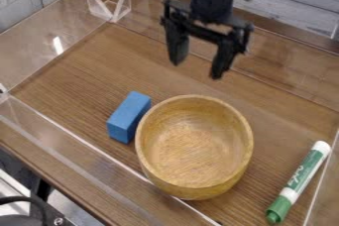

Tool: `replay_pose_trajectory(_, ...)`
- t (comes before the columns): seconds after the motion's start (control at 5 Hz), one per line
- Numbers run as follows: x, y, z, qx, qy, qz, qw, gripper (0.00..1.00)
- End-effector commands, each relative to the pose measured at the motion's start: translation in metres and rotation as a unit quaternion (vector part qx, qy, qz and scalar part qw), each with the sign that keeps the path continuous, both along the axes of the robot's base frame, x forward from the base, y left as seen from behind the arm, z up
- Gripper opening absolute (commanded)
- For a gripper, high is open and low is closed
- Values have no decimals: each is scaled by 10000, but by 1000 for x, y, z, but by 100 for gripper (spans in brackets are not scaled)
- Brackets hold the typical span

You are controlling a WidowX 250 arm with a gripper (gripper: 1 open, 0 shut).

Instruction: Put the green marker in the brown bowl

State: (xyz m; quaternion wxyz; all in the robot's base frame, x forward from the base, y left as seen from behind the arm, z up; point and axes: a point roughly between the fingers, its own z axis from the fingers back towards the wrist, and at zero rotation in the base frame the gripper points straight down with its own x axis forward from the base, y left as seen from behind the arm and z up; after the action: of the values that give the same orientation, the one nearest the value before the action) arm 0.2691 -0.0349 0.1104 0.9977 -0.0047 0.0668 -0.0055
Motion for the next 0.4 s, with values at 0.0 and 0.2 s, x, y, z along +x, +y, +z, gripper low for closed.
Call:
replay_pose_trajectory(0.0, -11, -31, 21, -86, -406, -63, 9991, 100)
replay_pose_trajectory(0.2, -21, -57, 22, -150, -522, -169, 9984, 100)
